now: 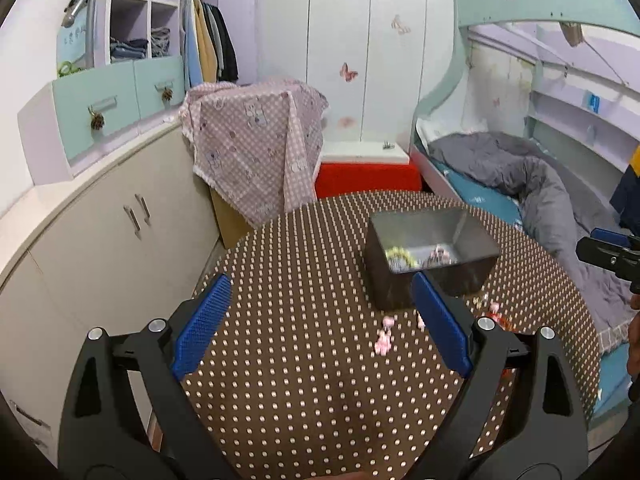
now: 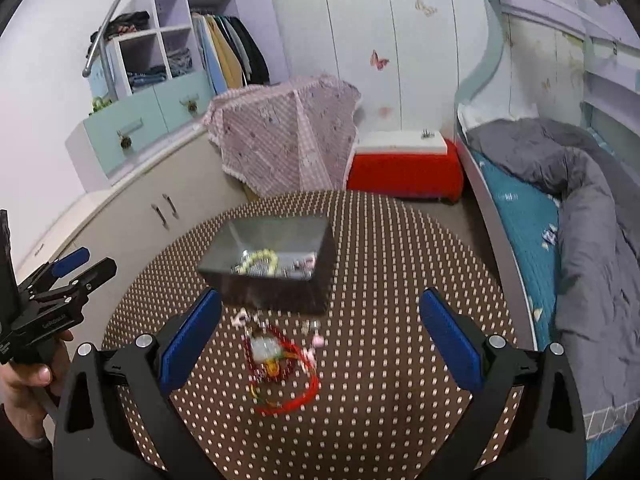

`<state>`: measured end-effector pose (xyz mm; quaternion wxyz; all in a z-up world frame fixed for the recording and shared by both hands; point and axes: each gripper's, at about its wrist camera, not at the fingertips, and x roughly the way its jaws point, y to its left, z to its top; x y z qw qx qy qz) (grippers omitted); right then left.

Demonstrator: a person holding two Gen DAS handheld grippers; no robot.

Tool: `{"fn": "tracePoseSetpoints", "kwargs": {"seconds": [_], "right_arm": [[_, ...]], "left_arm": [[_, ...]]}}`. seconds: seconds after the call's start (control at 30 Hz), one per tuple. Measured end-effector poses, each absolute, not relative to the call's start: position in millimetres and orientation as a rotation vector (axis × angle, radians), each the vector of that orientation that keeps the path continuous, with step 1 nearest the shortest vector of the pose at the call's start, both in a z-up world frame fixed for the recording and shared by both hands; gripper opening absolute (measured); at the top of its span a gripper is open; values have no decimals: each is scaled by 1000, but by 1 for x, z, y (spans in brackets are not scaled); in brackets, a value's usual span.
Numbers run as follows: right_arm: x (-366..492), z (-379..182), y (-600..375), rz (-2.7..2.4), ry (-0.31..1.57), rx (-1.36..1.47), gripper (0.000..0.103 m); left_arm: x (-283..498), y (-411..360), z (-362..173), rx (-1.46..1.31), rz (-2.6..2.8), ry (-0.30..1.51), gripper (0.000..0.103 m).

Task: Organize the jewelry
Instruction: 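Grasp the pink bunny charm with the left gripper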

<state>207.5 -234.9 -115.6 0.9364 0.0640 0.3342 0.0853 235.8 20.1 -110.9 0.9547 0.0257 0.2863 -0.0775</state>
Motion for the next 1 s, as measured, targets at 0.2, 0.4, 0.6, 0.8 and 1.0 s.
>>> {"fn": "tracePoseSetpoints", "kwargs": {"seconds": [0.2,0.4,0.6,0.8,1.0], "right_arm": [[207,-142,-232,175,753,121,96],[210,-165,-233,172,813,111,96],[213,-176,-235,172,838,114,96],[217,-185,-236,178,853,115,96],[225,-193,-232,180,867,90,96]], "left_arm": [[241,8,-140,86,-179,656,90],[258,-13,-172,135,-229,761,89],[278,-22,-196,142,-259,848,81],[289,-29,-208,145,-310,896,46],[284,-38,-202,160,-414,906,16]]}}
